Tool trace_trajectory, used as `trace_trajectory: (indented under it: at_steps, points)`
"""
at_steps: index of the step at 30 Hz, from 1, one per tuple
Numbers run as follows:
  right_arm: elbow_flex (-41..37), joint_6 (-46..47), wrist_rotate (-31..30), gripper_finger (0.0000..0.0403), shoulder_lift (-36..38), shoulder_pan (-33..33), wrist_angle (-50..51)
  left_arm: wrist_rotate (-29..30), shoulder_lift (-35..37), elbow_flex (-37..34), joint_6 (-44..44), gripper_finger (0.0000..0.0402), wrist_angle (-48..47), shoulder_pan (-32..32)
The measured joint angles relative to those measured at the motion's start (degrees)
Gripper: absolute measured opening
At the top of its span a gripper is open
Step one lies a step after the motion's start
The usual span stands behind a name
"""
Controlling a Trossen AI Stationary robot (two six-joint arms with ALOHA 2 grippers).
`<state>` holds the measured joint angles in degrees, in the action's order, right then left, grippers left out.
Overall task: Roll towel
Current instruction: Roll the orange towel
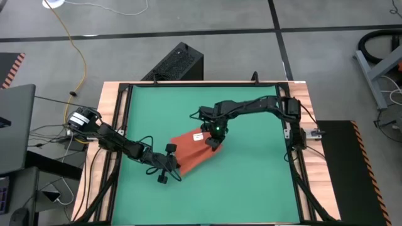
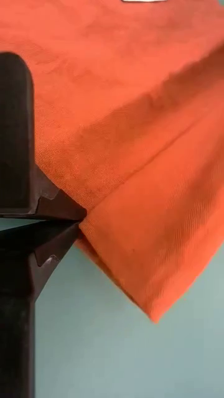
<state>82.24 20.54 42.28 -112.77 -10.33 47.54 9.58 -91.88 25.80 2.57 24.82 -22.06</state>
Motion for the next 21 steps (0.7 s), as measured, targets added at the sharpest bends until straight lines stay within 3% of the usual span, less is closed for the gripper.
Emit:
trace_trajectory:
  at_steps: [21]
  points:
    - [0.0,-1.19,-0.37,0.0029,0.0,-2.21,-5.08,0.67,-0.07,-0.09,-4.83,0.0,2.08,-0.02]
